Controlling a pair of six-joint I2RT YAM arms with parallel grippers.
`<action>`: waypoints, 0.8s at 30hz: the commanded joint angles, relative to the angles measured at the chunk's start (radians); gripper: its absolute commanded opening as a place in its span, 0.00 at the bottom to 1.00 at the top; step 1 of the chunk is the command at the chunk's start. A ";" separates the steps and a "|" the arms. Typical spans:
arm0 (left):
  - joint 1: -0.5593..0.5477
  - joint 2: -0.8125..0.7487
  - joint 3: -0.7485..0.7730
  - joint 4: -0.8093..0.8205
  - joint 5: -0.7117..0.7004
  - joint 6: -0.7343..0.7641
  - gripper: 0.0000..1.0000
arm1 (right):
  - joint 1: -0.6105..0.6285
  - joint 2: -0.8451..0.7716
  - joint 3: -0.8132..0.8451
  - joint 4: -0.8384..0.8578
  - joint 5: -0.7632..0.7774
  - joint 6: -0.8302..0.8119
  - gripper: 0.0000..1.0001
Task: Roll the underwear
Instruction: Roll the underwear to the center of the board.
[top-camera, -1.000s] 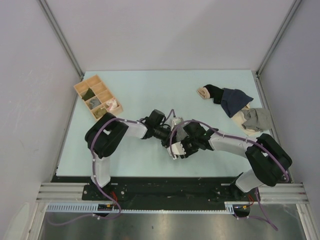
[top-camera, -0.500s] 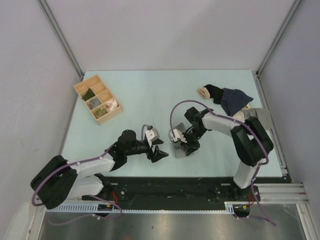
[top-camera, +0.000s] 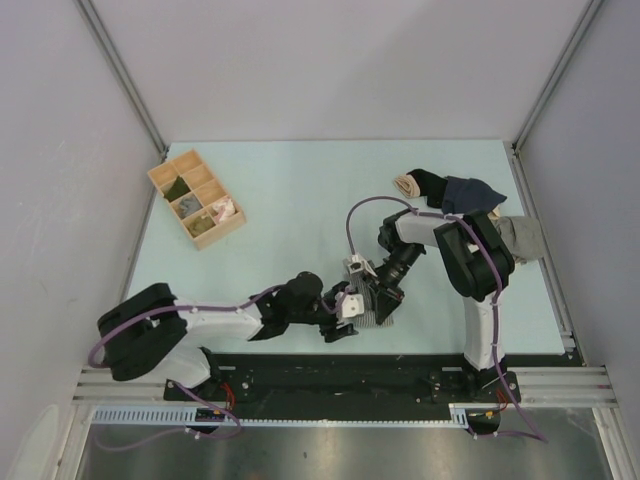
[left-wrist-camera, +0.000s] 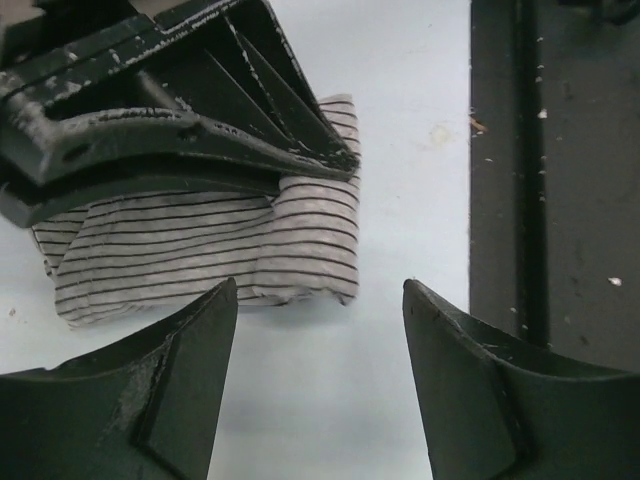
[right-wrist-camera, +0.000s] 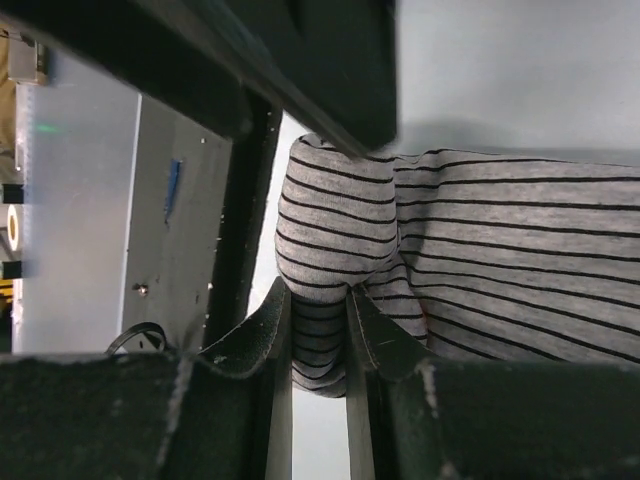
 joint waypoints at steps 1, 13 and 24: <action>-0.032 0.097 0.117 -0.053 -0.081 0.105 0.71 | 0.001 0.014 -0.002 -0.069 0.005 -0.013 0.10; -0.058 0.239 0.215 -0.198 -0.004 0.056 0.29 | 0.000 -0.015 -0.002 0.007 0.013 0.087 0.18; 0.170 0.446 0.303 -0.343 0.336 -0.183 0.06 | -0.242 -0.377 -0.009 0.256 0.093 0.290 0.40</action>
